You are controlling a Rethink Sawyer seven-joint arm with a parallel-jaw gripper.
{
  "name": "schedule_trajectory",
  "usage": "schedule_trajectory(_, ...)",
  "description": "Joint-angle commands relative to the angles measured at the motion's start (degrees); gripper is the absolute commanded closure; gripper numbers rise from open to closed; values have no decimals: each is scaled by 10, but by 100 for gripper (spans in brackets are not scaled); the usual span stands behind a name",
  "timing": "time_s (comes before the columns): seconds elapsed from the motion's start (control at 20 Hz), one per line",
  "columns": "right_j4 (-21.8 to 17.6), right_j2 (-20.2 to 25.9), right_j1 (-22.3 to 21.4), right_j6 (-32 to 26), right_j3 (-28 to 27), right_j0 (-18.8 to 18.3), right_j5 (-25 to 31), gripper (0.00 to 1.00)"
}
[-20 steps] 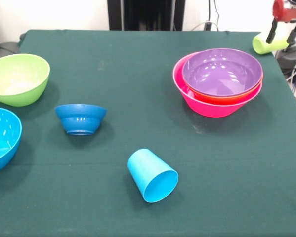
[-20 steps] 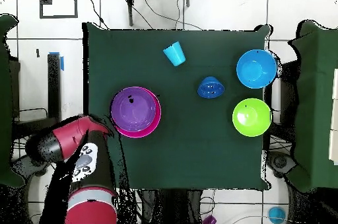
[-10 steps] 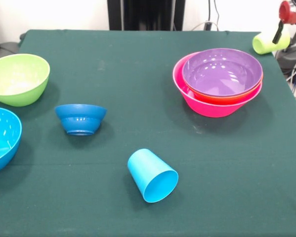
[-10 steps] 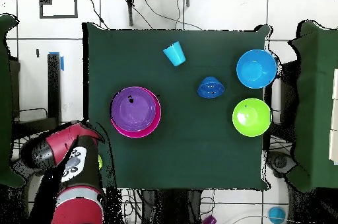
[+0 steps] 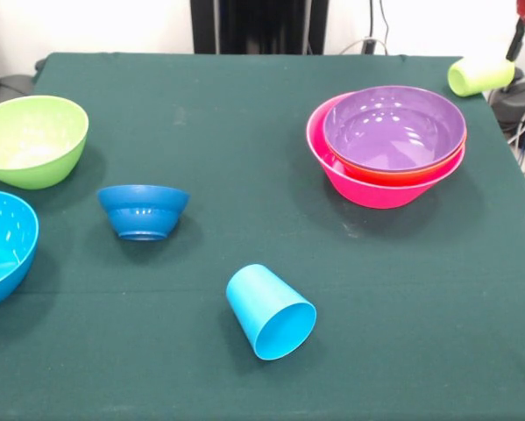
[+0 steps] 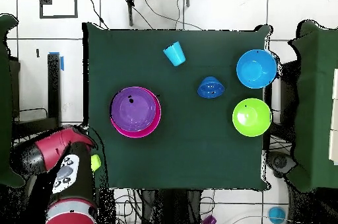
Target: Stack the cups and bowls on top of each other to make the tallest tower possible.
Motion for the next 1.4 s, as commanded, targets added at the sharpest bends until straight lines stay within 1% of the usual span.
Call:
schedule_trajectory(0.05, 35, 14, -43, 106, 41, 7, 32, 0)
schedule_trajectory(0.2, 41, 19, -50, 96, 57, 9, 36, 0)
schedule_trajectory(0.25, 43, 21, -46, 96, 59, 14, 33, 0)
schedule_trajectory(0.4, 46, 28, -41, 95, 78, 22, 10, 0)
schedule_trajectory(0.7, 54, 23, -25, 105, 83, 50, -9, 0)
schedule_trajectory(0.8, 55, 23, -13, 103, 83, 56, -20, 0)
schedule_trajectory(1.25, 46, 16, 6, 94, 106, 66, -63, 0)
schedule_trajectory(1.4, 44, 17, 20, 95, 115, 67, -93, 0)
